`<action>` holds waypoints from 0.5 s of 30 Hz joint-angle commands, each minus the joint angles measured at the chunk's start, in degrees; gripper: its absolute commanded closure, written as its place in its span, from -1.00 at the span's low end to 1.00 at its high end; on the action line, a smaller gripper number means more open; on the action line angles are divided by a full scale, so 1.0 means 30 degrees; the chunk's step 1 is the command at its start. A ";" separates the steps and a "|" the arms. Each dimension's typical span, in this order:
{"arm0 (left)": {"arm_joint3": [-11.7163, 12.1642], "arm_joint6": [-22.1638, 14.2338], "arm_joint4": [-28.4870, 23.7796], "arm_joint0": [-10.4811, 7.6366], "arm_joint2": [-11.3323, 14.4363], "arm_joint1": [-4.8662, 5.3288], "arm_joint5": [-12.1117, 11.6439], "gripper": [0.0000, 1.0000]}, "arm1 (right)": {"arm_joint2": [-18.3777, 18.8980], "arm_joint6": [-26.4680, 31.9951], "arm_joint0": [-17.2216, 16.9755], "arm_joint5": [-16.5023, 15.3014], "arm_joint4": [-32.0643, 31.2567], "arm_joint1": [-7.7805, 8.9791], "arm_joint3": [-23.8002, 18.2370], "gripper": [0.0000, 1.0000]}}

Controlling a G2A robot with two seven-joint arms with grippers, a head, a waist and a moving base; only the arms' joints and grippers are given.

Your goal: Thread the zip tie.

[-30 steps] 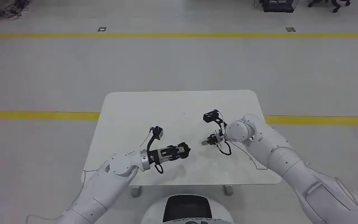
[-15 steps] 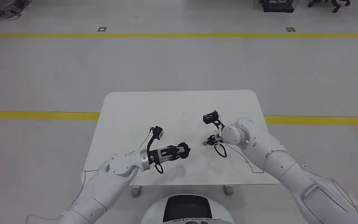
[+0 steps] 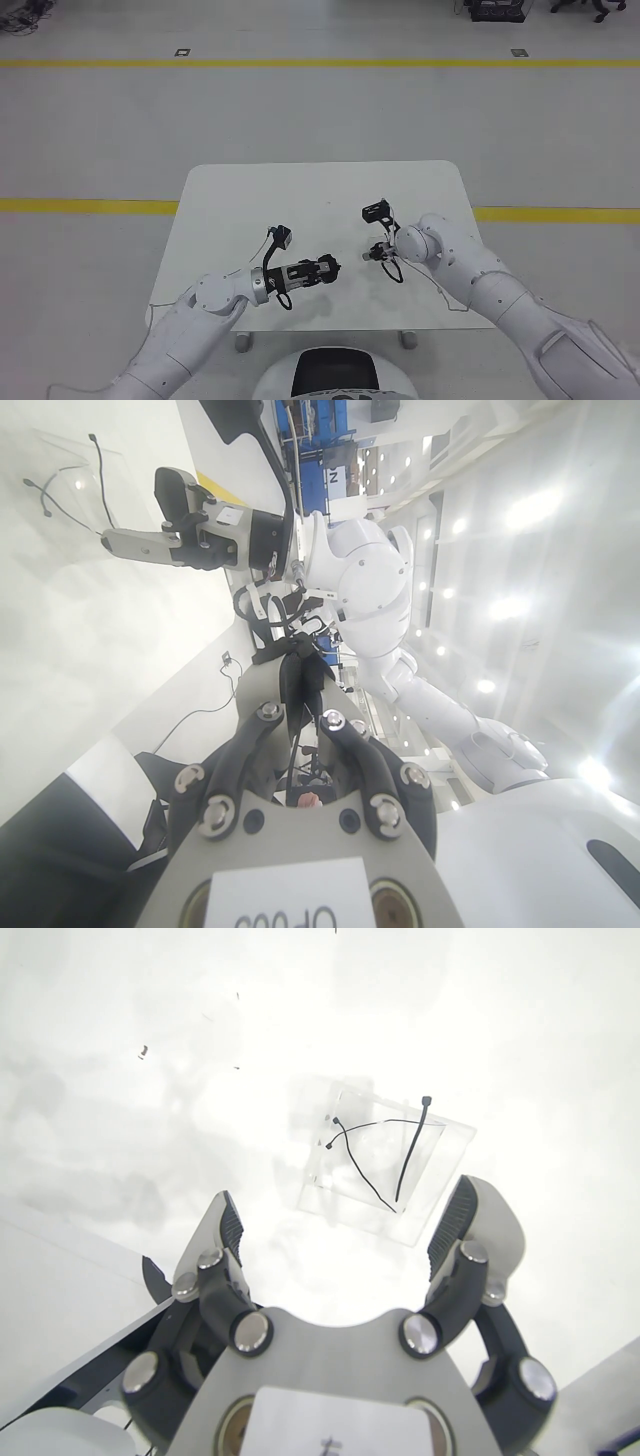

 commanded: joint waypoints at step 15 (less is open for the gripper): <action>0.0000 0.0000 0.0000 0.0000 0.0000 0.0000 0.0000 1.00 | 0.0468 -0.0286 -0.0480 0.0507 -0.1223 -0.0273 -0.0118 -0.62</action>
